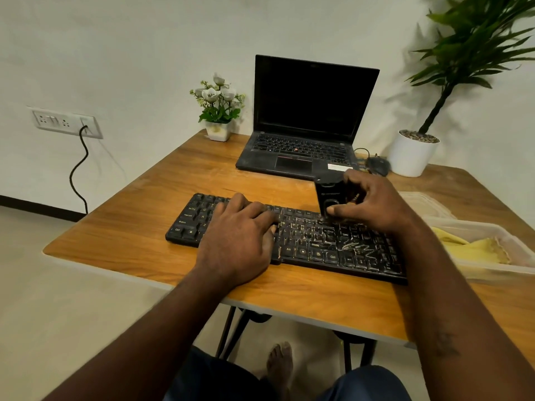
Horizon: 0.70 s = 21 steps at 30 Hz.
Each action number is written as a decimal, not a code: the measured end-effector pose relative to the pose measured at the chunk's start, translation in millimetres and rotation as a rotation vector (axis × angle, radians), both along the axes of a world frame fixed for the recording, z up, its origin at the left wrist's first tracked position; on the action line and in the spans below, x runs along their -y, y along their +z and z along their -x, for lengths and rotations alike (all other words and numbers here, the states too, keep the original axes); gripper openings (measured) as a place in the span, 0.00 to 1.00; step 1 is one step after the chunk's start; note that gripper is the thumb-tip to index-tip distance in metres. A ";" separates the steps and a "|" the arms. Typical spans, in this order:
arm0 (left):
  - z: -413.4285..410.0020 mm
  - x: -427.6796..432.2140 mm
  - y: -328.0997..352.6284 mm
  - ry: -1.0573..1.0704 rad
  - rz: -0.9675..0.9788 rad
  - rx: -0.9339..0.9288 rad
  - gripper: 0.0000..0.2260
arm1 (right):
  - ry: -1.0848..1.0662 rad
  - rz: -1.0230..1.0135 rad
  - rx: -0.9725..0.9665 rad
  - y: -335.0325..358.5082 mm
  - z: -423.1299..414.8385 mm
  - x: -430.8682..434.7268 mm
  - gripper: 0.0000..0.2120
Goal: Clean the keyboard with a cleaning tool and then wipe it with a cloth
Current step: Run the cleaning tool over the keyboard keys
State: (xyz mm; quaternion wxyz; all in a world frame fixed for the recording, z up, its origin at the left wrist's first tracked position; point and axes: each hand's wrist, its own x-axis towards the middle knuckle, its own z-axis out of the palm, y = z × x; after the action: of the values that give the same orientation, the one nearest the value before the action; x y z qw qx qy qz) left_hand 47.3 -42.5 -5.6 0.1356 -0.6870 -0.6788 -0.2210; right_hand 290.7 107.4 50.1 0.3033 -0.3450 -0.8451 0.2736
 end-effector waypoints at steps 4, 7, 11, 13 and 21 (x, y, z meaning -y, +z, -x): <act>-0.2 -0.6 0.2 -0.001 0.004 -0.006 0.18 | 0.032 0.043 -0.037 -2.4 7.2 7.2 0.20; -0.1 -1.0 -0.2 0.000 0.005 -0.013 0.18 | 0.078 -0.025 0.007 -8.7 34.4 15.2 0.19; 0.3 0.8 -1.1 -0.004 -0.014 0.001 0.18 | 0.029 -0.024 0.021 -4.3 31.6 8.4 0.19; 0.5 0.5 -1.3 -0.010 -0.020 0.005 0.18 | -0.071 0.007 -0.002 -1.1 13.3 -0.2 0.19; 0.0 -1.6 -1.4 -0.013 -0.009 0.006 0.20 | -0.166 0.117 -0.041 -5.8 -7.3 -5.4 0.18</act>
State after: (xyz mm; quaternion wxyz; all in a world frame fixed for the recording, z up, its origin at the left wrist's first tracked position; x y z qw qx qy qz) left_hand 47.3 -40.8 -7.0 0.1353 -0.6901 -0.6738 -0.2269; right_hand 298.0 112.8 44.3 0.3216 -0.4253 -0.7897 0.3033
